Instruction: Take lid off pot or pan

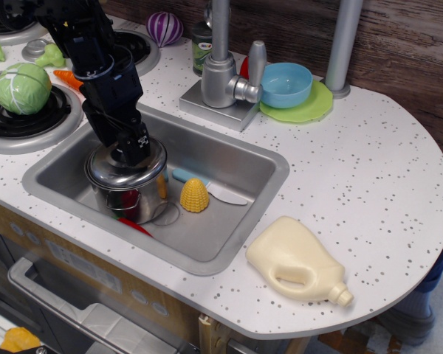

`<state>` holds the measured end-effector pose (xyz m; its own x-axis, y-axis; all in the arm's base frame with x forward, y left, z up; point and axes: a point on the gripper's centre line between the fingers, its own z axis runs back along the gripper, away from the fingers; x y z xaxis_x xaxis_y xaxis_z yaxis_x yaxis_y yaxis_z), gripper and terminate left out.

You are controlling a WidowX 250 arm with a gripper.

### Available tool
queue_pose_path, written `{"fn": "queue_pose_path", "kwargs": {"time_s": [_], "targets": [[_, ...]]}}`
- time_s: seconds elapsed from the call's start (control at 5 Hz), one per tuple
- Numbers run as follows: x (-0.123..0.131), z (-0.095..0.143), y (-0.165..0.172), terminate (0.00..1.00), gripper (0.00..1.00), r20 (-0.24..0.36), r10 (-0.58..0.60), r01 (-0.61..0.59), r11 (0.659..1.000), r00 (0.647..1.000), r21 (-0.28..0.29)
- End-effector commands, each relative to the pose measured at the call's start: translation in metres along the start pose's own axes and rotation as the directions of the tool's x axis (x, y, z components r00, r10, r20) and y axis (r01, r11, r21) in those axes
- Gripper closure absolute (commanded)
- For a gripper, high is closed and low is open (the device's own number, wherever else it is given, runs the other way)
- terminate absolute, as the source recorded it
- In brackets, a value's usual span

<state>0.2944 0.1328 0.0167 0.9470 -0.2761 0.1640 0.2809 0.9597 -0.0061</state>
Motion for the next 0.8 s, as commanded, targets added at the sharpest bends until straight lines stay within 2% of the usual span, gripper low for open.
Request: {"fn": "queue_pose_path", "kwargs": {"time_s": [0.0, 0.6], "targets": [[0.0013, 0.0079, 0.0095, 0.00, 1.00, 0.027, -0.020, 0.019, 0.999, 0.999, 0.041], [0.0063, 0.0027, 0.0095, 0.00, 1.00, 0.050, -0.019, 0.019, 1.000, 0.999, 0.007]]}}
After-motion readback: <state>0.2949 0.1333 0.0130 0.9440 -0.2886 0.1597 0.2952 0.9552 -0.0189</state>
